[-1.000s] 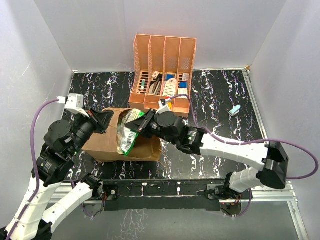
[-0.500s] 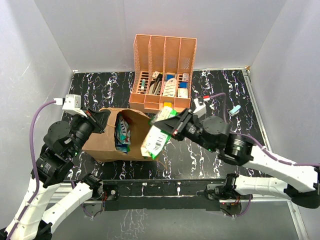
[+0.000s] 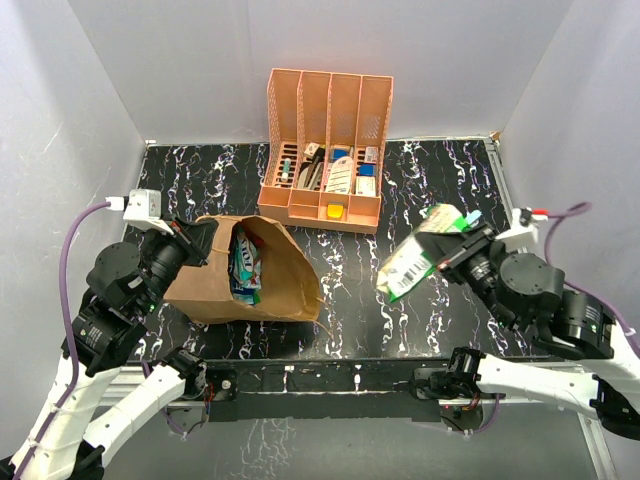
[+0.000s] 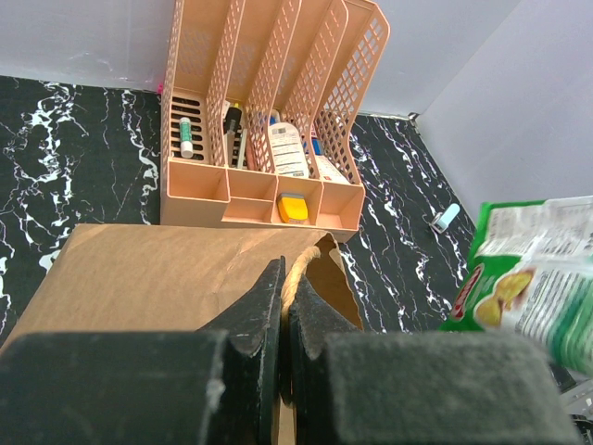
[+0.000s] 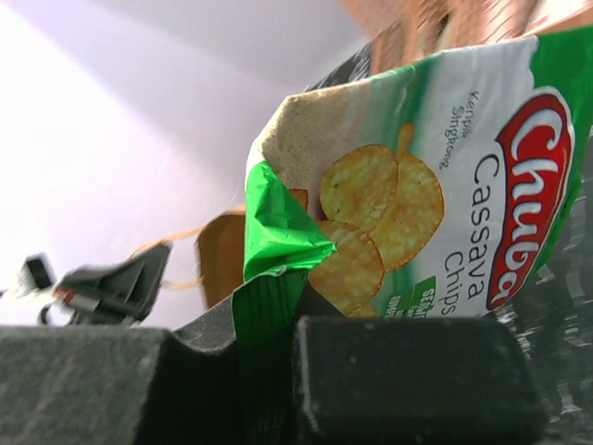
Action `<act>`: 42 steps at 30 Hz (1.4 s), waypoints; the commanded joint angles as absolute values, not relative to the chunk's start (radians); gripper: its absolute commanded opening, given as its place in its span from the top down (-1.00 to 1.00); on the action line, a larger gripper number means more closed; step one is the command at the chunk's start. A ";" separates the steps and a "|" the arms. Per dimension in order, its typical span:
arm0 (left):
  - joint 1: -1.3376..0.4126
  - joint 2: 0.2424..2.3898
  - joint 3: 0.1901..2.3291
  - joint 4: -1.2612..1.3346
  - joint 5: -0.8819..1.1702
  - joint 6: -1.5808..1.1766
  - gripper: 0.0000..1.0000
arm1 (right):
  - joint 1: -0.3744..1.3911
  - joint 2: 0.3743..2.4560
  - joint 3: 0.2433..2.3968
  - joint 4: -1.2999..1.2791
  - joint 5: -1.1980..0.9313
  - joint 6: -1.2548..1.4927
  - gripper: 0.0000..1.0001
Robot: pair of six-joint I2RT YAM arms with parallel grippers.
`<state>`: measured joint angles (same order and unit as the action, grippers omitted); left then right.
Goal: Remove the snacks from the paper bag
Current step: Place the snack at the center of the board.
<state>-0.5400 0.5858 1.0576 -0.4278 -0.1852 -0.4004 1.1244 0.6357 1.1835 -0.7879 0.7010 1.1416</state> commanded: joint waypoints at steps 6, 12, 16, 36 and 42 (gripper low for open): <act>-0.543 0.572 1.083 -0.436 -0.202 -0.388 1.00 | 1.124 0.519 1.040 -0.950 1.167 1.167 0.85; -0.542 0.576 1.083 -0.431 -0.196 -0.396 1.00 | 1.124 0.609 1.021 -0.952 1.263 1.169 0.85; -0.543 0.580 1.083 -0.432 -0.193 -0.397 1.00 | 1.124 0.717 1.031 -0.953 1.321 1.169 0.85; -0.543 0.559 1.089 -0.435 -0.179 -0.424 1.00 | 0.584 0.968 1.097 -0.390 0.728 0.772 0.85; -0.543 0.564 1.106 -0.442 -0.160 -0.441 1.00 | 0.282 1.177 1.270 -0.378 0.305 0.860 0.85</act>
